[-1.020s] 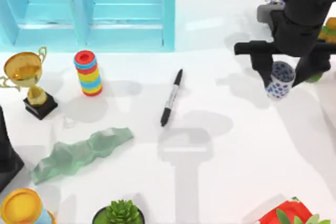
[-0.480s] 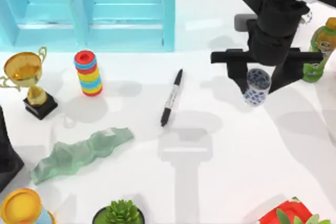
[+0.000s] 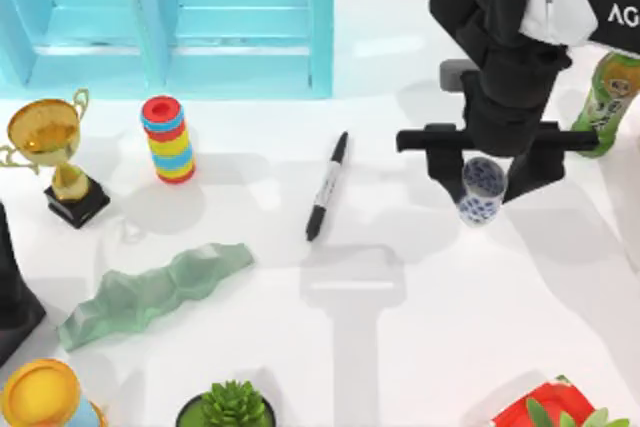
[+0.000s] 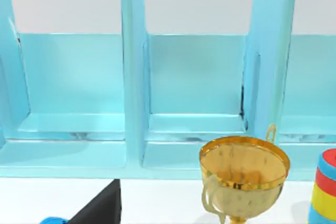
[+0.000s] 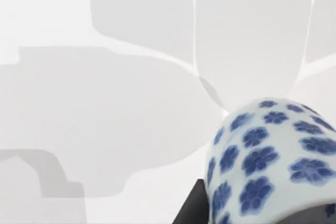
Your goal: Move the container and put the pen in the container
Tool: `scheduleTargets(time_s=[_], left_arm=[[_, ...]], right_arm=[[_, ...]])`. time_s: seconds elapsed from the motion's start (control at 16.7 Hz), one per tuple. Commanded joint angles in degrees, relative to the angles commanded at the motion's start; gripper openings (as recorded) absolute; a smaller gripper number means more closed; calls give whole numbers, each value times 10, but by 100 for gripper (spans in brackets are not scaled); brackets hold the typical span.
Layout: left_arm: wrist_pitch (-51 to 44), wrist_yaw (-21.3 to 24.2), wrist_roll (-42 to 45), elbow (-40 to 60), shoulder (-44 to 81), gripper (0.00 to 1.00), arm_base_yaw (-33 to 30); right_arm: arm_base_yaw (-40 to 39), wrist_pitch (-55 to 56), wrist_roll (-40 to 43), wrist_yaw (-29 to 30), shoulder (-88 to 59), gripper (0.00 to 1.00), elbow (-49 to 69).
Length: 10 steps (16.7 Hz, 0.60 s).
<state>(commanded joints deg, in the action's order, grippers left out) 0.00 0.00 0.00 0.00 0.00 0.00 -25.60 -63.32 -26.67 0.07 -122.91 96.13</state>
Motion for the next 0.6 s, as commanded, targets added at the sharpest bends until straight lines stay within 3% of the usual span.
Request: scheduleTargets(time_s=[0.12,0.6], left_arm=[[0,0,0,0,0,100,0],[0,0,0,0,0,100,0]], right_arm=[[0,0,0,0,0,0,0],[0,0,0,0,0,60,0]])
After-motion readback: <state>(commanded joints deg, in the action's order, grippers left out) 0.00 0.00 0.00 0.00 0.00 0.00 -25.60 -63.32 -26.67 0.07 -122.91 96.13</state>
